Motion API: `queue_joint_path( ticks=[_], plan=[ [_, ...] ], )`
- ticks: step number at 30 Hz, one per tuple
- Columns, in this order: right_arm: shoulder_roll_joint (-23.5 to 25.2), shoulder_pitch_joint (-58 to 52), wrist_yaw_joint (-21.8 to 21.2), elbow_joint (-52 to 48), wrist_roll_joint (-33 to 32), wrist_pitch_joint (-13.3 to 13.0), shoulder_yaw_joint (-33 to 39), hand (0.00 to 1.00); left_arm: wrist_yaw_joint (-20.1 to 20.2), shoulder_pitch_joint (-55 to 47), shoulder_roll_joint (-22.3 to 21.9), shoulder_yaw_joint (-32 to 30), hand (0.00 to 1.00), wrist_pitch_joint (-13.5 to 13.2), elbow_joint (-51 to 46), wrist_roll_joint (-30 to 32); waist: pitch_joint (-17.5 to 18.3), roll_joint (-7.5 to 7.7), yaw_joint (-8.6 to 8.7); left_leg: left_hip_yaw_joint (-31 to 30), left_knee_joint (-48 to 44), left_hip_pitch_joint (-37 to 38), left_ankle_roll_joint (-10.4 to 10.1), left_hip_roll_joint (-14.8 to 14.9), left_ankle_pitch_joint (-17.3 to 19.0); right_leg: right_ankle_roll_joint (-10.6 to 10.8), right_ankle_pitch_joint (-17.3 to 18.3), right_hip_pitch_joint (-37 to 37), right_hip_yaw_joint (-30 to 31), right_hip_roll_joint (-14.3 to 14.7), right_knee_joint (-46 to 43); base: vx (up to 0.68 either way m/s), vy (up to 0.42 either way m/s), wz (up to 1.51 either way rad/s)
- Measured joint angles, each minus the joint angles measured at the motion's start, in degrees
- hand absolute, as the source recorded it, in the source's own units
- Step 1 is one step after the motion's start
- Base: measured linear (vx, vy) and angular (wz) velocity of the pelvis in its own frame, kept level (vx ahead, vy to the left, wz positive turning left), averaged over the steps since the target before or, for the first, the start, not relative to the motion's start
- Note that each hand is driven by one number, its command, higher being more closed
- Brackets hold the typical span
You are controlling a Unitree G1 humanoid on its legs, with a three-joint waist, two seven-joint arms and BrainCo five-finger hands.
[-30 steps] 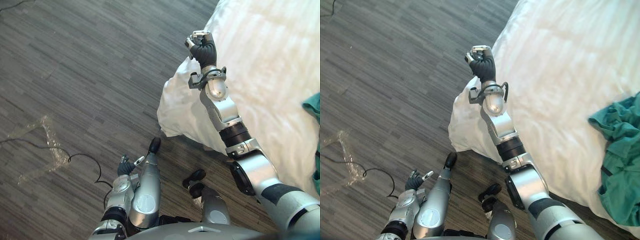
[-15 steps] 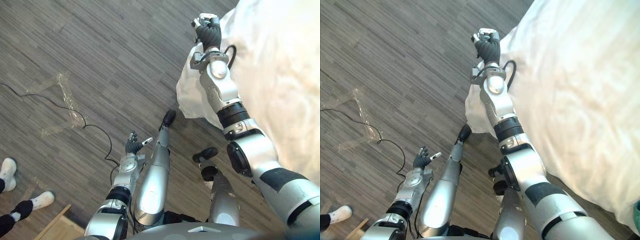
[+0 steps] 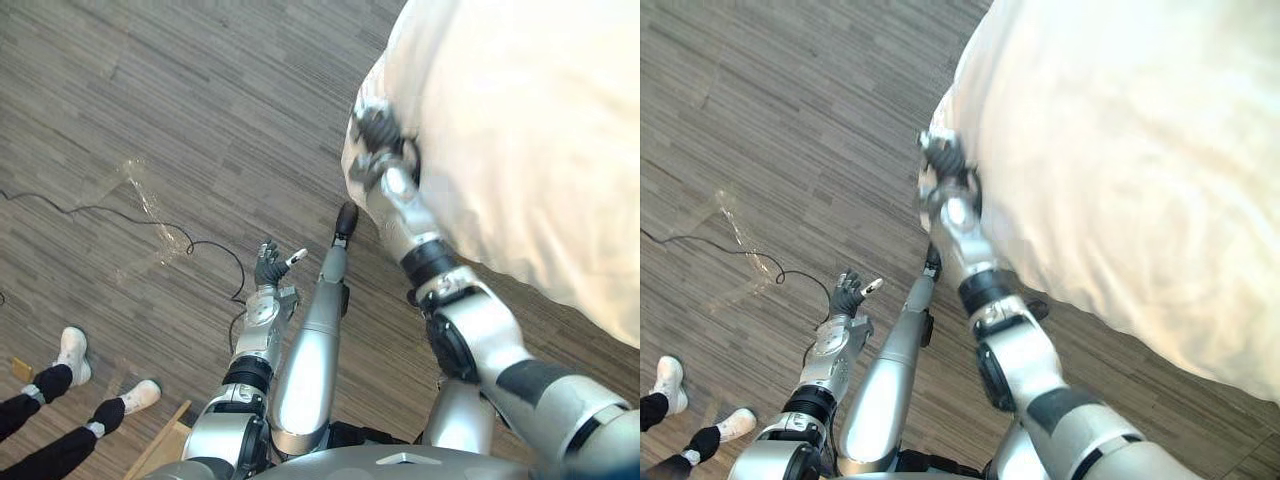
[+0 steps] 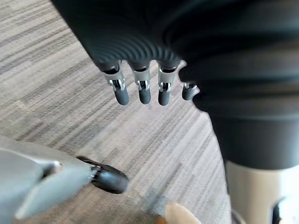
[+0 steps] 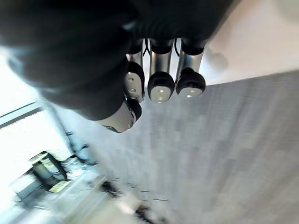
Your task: Tidy the bed and pick cloth on bed and put in laundry
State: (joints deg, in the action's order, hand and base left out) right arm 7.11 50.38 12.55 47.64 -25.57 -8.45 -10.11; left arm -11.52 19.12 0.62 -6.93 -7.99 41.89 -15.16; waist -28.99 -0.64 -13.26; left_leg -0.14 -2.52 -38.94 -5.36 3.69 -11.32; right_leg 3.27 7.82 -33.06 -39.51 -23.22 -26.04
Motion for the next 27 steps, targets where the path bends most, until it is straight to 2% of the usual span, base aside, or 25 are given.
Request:
queue_joint_path(
  ticks=[3, 5, 8, 11, 14, 15, 17, 19, 21, 22, 24, 27],
  plan=[
    [-0.1, -8.1, 0.0, 3.3, 0.7, 1.1, -2.1, 1.00, 0.0, 0.2, -0.9, 0.1, 0.00, 0.3, 0.1, 0.0, 0.1, 0.25, 1.78, 2.2, 0.0, 2.3, 0.0, 0.2, 0.4, 0.0, 0.0, 1.0, 1.8, 0.1, 0.0, 0.01, -0.007, -0.24],
    [0.7, -15.8, 0.4, 5.6, 2.1, 1.7, 0.0, 1.00, -0.1, 0.2, -1.5, 0.2, 0.00, 0.4, 1.3, 0.0, 0.3, 0.67, 4.19, 3.3, 0.1, 4.4, -0.2, 0.4, 0.8, 0.0, 0.0, 2.0, 3.1, 0.2, 0.0, -0.01, -0.021, -0.31],
    [1.6, -24.3, 0.1, 6.4, 2.1, 2.8, 0.4, 1.00, -0.1, 0.3, -1.8, 0.3, 0.00, 0.9, 2.8, 0.0, 1.1, 2.07, 6.29, 5.9, 0.3, 6.8, -0.5, 1.7, 1.5, -0.3, 0.0, 2.0, 5.8, 1.3, 0.3, -0.03, -0.041, -0.48],
    [1.2, -27.2, -0.4, 7.4, 2.2, 3.1, 0.5, 1.00, -0.1, 0.4, -2.2, 0.8, 0.00, 1.2, 3.8, 0.0, 1.4, 2.39, 7.48, 7.2, 0.5, 9.2, -0.8, 2.6, 1.8, -0.6, -0.1, 3.6, 7.0, 2.5, 1.0, -0.02, -0.071, -0.38],
    [0.1, -28.9, -1.2, 7.1, 2.1, 3.0, 2.5, 1.00, -0.1, 0.3, -2.2, 2.5, 0.00, 2.3, 6.7, -0.6, 2.4, 3.38, 8.65, 9.2, 0.6, 13.3, -1.2, 3.6, 2.7, -0.8, -0.2, 6.1, 8.9, 3.8, 1.9, -0.01, -0.065, -0.41],
    [-0.7, -30.6, -1.4, 6.5, 2.1, 3.0, 4.1, 1.00, 0.0, 0.0, -2.2, 2.8, 0.00, 2.7, 7.4, -1.2, 3.2, 3.44, 9.56, 9.6, 0.6, 14.7, -1.4, 4.1, 3.0, -0.8, -0.4, 7.7, 9.1, 4.4, 2.8, 0.02, -0.050, -0.32],
    [-2.0, -34.7, -1.8, 4.0, 2.1, 3.0, 7.4, 1.00, 0.2, -0.2, -1.8, 3.9, 0.00, 2.8, 8.5, -1.2, 3.8, 3.91, 9.66, 10.9, 0.6, 17.6, -1.5, 4.4, 3.8, -0.8, -0.8, 10.0, 10.3, 5.5, 4.2, 0.04, -0.034, -0.41],
    [-2.8, -41.1, -2.5, 2.4, 2.1, 3.2, 12.5, 1.00, 0.8, -1.7, 0.0, 4.8, 0.00, 3.8, 9.1, -1.1, 4.4, 4.51, 10.63, 12.5, 0.6, 21.7, -1.6, 5.0, 5.0, -0.5, -1.2, 13.7, 11.8, 6.8, 6.0, 0.07, -0.017, -0.46],
    [-3.0, -44.9, -2.9, 2.0, 2.2, 3.5, 16.2, 1.00, 1.8, -3.4, 0.4, 4.8, 0.00, 4.2, 9.2, -1.0, 5.9, 4.93, 11.42, 13.4, 0.7, 23.2, -1.8, 5.5, 5.4, -0.3, -1.7, 15.0, 12.3, 7.7, 7.6, 0.07, -0.018, -0.38],
    [-3.7, -46.7, -3.4, 1.9, 2.1, 4.0, 18.7, 1.00, 2.5, -4.9, 1.8, 4.7, 0.00, 4.5, 10.3, -1.0, 7.6, 5.32, 12.41, 14.5, 1.8, 25.0, -1.8, 5.9, 5.4, -0.2, -2.4, 16.2, 13.5, 8.9, 9.3, 0.07, -0.013, -0.39],
    [-3.9, -48.6, -3.5, 1.8, 2.0, 4.7, 20.9, 1.00, 2.9, -6.2, 2.6, 4.6, 0.00, 5.1, 12.5, -0.9, 9.5, 5.61, 12.77, 16.0, 3.1, 27.3, -1.8, 6.2, 5.5, -0.2, -3.3, 17.7, 14.5, 10.0, 11.6, 0.07, -0.003, -0.50],
    [-4.3, -53.1, -4.6, -1.1, -0.3, 5.4, 21.6, 1.00, 3.9, -10.9, 3.2, 4.0, 0.00, 5.8, 14.0, -0.9, 13.4, 5.31, 13.66, 18.9, 5.8, 31.5, -1.9, 6.3, 5.6, 0.3, -5.0, 20.5, 16.6, 11.7, 15.6, 0.08, 0.021, -0.50]
  ],
)
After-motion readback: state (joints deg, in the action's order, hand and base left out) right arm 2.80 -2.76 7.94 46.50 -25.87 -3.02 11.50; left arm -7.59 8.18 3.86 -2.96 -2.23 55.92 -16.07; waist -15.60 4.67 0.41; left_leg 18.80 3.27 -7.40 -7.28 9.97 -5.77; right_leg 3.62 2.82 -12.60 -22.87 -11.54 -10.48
